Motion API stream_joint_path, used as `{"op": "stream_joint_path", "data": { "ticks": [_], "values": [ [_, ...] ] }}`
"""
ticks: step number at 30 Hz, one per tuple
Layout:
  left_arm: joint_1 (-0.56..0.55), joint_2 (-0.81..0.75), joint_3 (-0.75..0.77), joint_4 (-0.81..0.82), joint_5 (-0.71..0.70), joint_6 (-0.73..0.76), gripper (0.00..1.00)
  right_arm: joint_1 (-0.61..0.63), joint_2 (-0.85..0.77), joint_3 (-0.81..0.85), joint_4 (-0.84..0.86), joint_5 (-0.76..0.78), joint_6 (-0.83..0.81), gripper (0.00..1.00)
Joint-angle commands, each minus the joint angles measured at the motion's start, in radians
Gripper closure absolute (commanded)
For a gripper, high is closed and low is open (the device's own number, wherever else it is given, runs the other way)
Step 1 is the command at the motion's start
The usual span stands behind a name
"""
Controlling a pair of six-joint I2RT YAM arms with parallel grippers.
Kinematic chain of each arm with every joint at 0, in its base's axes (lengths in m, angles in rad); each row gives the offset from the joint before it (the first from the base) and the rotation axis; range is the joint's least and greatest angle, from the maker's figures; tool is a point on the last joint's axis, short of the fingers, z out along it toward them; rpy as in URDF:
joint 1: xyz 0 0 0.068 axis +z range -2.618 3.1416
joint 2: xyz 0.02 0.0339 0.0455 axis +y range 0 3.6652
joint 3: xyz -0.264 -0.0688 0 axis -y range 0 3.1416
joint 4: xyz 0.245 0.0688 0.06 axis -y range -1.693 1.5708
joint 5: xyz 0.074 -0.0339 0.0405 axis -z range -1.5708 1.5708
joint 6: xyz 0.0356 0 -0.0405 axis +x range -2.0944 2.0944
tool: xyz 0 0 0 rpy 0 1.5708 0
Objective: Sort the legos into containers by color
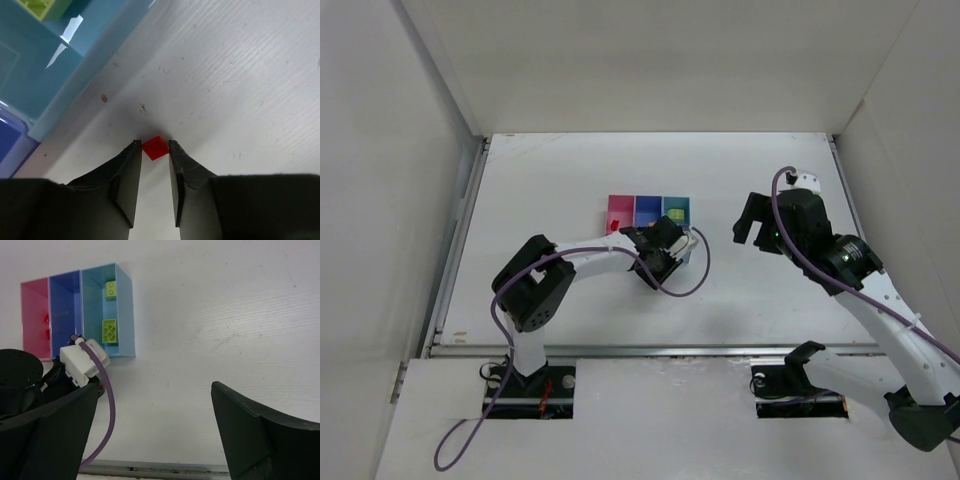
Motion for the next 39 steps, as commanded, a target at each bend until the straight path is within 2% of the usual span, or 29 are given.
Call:
{"op": "stream_joint_path", "data": {
  "ticks": [1, 3, 4, 6, 24, 28, 33, 39],
  "values": [
    [-0.005, 0.037, 0.022, -0.039, 0.006, 0.003, 0.76, 0.003, -0.008, 0.05, -0.002, 0.024, 0.011, 0.0],
    [-0.005, 0.037, 0.008, -0.039, 0.036, 0.003, 0.81, 0.003, -0.008, 0.05, -0.002, 0.024, 0.001, 0.0],
    [-0.005, 0.016, -0.015, -0.039, 0.05, 0.003, 0.91, 0.003, -0.008, 0.05, -0.002, 0.033, 0.001, 0.0],
    [-0.005, -0.004, -0.035, -0.027, 0.061, 0.003, 1.0, 0.003, -0.008, 0.059, -0.002, 0.033, 0.001, 0.0],
    [-0.024, -0.243, 0.04, -0.136, 0.122, 0.106, 1.0, 0.003, 0.001, 0.07, -0.002, 0.024, 0.001, 0.0],
    [-0.024, -0.353, 0.088, -0.113, -0.028, 0.106, 1.0, 0.003, 0.001, 0.07, -0.002, 0.015, 0.001, 0.0],
    [0.157, -0.378, 0.113, -0.042, -0.091, 0.107, 1.0, 0.003, 0.011, 0.07, -0.002, 0.006, 0.001, 0.0],
    [0.318, -0.267, 0.113, -0.01, -0.091, 0.123, 1.0, 0.003, 0.02, 0.088, 0.007, -0.004, -0.008, 0.0]
  ]
}}
